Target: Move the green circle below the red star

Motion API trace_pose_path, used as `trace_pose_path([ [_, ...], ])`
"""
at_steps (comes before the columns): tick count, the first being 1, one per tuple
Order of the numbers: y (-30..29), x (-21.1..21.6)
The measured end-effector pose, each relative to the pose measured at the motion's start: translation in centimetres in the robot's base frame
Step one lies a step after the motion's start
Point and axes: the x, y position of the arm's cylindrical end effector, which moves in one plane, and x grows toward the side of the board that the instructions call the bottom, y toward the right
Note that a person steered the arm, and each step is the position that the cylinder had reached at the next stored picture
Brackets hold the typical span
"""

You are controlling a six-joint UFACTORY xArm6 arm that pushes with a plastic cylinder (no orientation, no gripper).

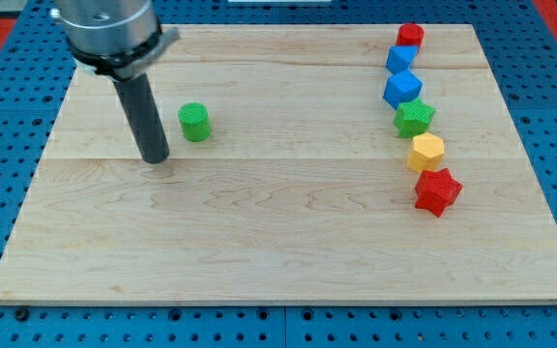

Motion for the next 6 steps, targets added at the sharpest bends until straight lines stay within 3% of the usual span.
trace_pose_path([
  [2, 1.4, -6.8],
  [3, 2.7, -8.0],
  [4, 10.0, -4.9],
  [5, 11.7, -0.8],
  [6, 5.9, -0.9],
])
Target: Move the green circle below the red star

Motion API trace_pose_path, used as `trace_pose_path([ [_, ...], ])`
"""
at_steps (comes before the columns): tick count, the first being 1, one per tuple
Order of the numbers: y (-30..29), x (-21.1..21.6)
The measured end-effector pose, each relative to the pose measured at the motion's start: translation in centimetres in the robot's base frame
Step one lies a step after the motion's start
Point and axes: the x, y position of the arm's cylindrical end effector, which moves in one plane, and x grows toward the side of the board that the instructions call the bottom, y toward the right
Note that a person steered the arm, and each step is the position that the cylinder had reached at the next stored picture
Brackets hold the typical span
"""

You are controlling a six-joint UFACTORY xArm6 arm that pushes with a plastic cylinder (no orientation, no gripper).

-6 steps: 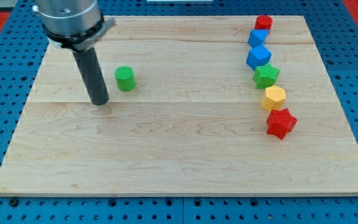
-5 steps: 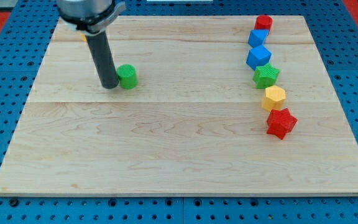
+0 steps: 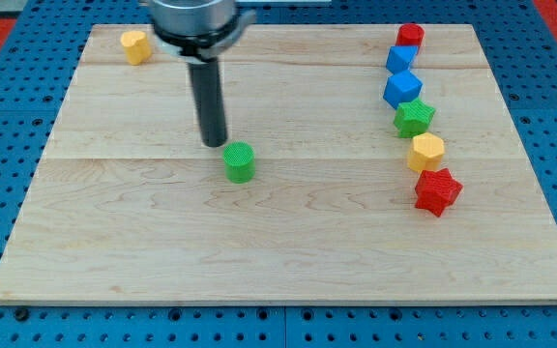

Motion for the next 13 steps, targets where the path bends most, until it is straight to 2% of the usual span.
trace_pose_path([
  [1, 5.3, 2.5],
  [2, 8.0, 5.2],
  [3, 3.9, 5.2],
  [5, 10.2, 8.1],
  [6, 6.0, 8.3],
  [8, 15.9, 11.1],
  [9, 12.0, 11.7],
  [10, 11.0, 12.8],
  [13, 21.7, 13.9],
])
